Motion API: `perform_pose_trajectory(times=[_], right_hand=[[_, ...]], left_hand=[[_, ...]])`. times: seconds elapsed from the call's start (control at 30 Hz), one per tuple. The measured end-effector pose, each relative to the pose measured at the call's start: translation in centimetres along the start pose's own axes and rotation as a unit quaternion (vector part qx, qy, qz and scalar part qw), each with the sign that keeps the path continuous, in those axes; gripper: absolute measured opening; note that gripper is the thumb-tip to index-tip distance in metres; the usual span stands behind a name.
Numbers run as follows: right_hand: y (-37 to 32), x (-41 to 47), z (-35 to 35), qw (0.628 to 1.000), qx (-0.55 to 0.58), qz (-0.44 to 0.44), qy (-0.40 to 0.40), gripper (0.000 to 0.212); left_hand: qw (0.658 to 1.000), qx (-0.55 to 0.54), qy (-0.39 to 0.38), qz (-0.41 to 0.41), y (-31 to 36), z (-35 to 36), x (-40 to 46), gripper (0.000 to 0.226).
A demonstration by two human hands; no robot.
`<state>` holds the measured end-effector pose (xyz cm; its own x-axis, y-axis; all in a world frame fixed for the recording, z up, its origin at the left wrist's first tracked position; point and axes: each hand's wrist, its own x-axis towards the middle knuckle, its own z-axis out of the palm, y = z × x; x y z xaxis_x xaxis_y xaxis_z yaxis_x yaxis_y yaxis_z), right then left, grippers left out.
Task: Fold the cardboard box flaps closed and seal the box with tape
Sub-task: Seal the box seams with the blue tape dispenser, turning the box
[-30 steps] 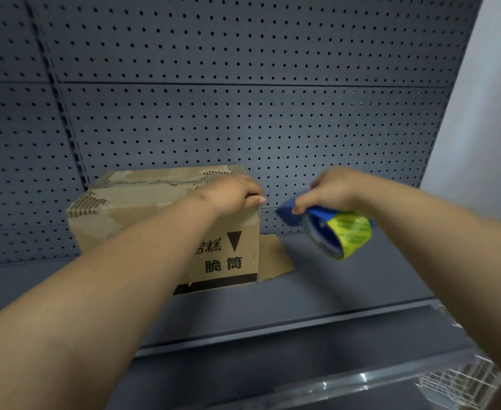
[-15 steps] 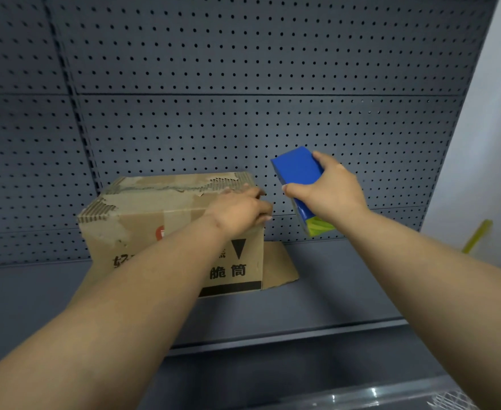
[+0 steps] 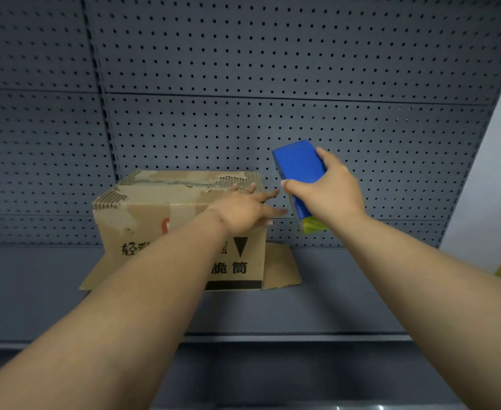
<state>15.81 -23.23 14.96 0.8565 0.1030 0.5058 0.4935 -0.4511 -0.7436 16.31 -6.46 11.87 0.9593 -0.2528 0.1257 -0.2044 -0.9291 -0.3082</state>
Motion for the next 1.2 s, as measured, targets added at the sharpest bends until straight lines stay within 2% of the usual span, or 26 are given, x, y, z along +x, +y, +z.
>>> perform_pose_trajectory(times=[0.07,0.17,0.27,0.33,0.4,0.47,0.57,0.73,0.87,0.97,1.07,1.2], right_hand=[[0.0,0.1,0.0,1.000,0.001,-0.006,0.002,0.078],[-0.3,0.3,0.0,1.000,0.025,-0.008,0.006,0.075],[-1.1,0.8,0.3,0.999,0.038,-0.012,0.011,0.074],[-1.9,1.3,0.7,0.999,0.049,-0.014,0.019,0.073],[-2.8,1.8,1.5,0.997,0.070,-0.018,0.030,0.076],[-4.0,2.2,2.8,0.995,0.090,-0.025,0.037,0.079],[-6.2,2.7,5.5,0.992,0.113,-0.036,0.041,0.077],[-9.0,3.2,10.8,0.989,0.135,-0.048,0.038,0.079],[-10.3,2.9,14.4,0.987,0.147,-0.041,0.047,0.080],[-10.9,2.3,16.5,0.987,0.149,-0.031,0.055,0.081],[-11.2,1.4,18.1,0.986,0.150,-0.024,0.063,0.082],[-11.6,-0.3,19.1,0.983,0.166,-0.022,0.074,0.084]], left_hand=[[0.999,-0.034,0.005,-0.022,0.4,-0.4,-0.1,0.057],[0.980,-0.183,0.009,-0.072,-0.3,-1.3,0.1,0.076],[0.943,-0.323,0.022,-0.081,-2.2,-2.3,-0.4,0.064],[0.921,-0.368,0.061,-0.113,-4.1,-2.7,-1.3,0.048],[0.923,-0.335,0.109,-0.158,-6.6,-2.4,-2.2,0.037],[0.930,-0.273,0.119,-0.217,-9.4,-1.7,-2.9,0.037],[0.932,-0.197,0.088,-0.292,-13.7,-0.3,-3.7,0.043],[0.917,-0.160,0.015,-0.364,-19.3,2.1,-4.6,0.053],[0.917,-0.183,-0.027,-0.355,-22.1,3.3,-4.7,0.072],[0.907,-0.255,-0.048,-0.332,-22.4,4.0,-4.9,0.079],[0.898,-0.310,-0.026,-0.311,-21.9,4.2,-5.6,0.081],[0.896,-0.324,0.030,-0.303,-20.9,4.0,-7.0,0.076]])
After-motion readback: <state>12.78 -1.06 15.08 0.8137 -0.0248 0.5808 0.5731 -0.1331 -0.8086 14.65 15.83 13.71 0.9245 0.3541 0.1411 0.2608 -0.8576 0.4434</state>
